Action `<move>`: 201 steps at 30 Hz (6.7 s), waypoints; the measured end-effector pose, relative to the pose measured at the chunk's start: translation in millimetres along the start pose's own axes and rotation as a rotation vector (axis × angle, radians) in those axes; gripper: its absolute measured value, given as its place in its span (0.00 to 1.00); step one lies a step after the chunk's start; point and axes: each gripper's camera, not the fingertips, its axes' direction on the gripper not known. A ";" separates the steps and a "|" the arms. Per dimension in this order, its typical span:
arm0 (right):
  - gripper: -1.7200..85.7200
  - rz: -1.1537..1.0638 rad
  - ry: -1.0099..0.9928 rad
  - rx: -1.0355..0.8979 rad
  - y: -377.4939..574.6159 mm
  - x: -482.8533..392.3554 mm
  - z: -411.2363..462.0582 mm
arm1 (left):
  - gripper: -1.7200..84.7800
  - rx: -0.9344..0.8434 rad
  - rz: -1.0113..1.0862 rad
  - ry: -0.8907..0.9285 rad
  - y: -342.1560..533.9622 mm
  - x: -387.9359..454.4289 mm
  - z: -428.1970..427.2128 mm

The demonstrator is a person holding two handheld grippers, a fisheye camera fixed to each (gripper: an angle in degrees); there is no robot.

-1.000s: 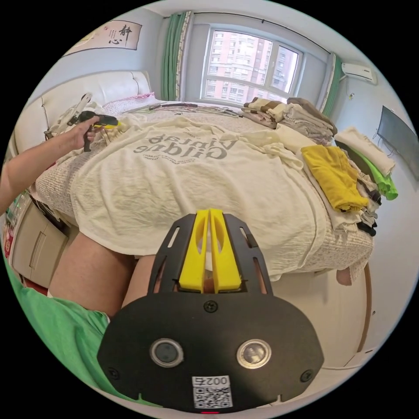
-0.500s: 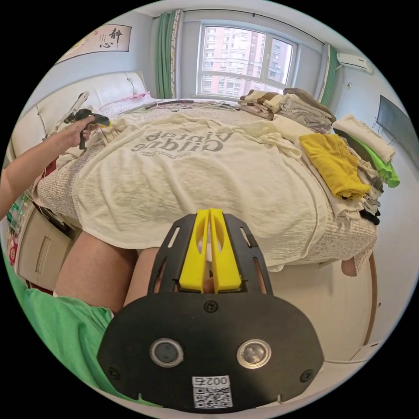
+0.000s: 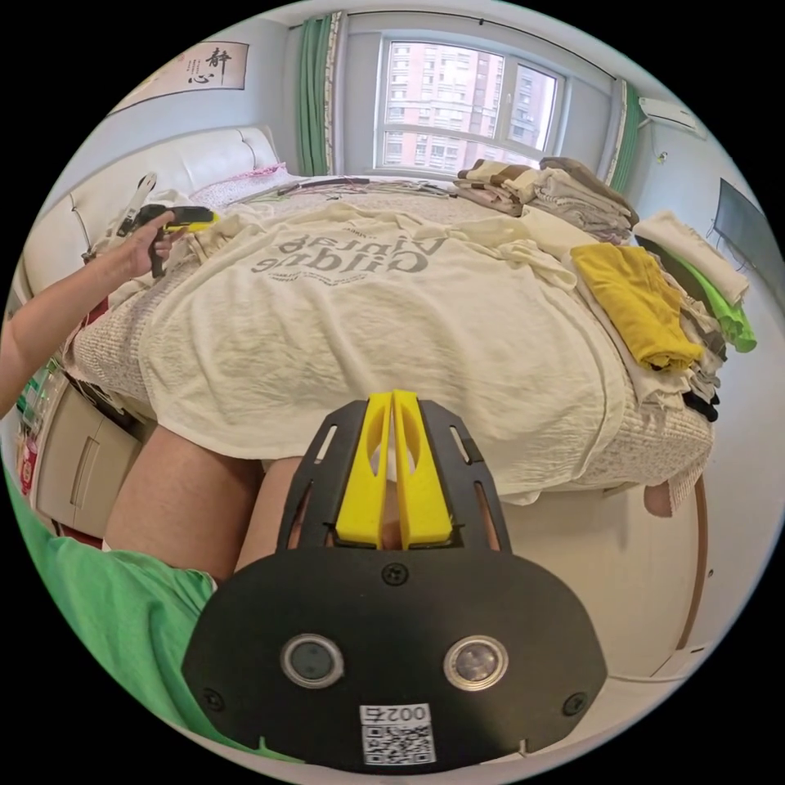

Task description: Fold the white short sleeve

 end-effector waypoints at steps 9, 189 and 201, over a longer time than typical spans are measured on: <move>0.01 0.002 0.004 -0.009 -0.2 2.3 1.4 | 0.02 -0.026 0.041 -0.101 7.3 10.7 29.3; 0.09 0.516 0.136 0.143 -303.0 408.7 189.3 | 0.01 0.106 0.326 -0.190 239.1 129.0 302.3; 0.05 0.667 -0.077 0.208 -257.6 433.0 132.0 | 0.01 0.105 0.327 -0.195 226.9 122.8 274.9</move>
